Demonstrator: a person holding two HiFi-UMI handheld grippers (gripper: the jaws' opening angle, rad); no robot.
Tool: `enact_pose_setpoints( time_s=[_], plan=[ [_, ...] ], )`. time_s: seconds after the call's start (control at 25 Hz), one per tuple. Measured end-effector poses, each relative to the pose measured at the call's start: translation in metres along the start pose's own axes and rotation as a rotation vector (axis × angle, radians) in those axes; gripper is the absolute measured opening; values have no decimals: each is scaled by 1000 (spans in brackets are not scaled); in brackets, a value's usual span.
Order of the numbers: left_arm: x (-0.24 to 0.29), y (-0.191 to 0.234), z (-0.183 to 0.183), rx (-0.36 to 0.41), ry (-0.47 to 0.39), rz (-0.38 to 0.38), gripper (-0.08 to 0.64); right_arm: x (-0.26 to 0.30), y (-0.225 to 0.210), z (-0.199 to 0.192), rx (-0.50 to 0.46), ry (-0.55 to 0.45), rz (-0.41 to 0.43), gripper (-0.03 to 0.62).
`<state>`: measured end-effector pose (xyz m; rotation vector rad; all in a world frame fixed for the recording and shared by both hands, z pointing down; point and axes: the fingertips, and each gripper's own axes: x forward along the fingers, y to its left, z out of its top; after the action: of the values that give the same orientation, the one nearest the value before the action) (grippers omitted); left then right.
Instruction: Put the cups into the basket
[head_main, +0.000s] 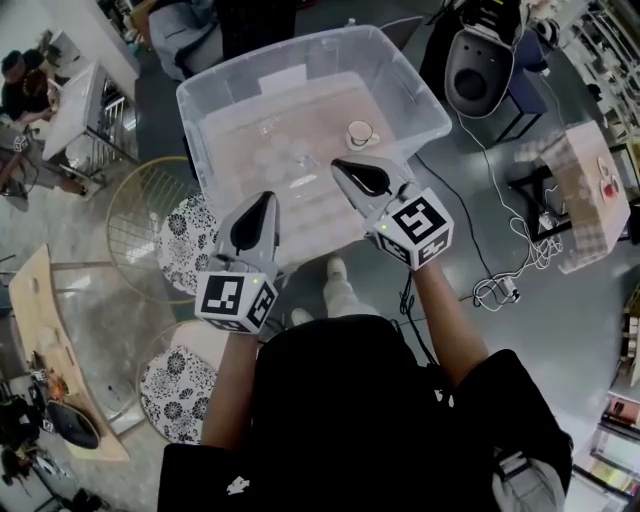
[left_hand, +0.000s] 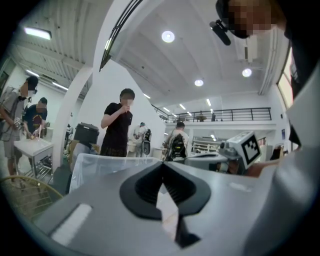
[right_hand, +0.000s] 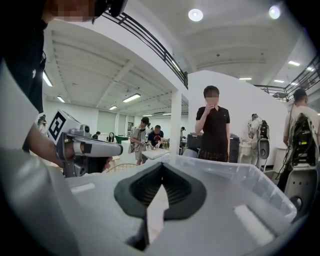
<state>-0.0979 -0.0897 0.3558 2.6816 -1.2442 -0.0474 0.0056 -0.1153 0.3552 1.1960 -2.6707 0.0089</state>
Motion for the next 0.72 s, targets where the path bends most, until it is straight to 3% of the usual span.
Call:
enact_pose_setpoints(
  time_s=[0.72],
  plan=[
    [-55, -24, -4, 56, -16, -51, 8, -28, 67, 8, 1, -48, -31, 3]
  ],
)
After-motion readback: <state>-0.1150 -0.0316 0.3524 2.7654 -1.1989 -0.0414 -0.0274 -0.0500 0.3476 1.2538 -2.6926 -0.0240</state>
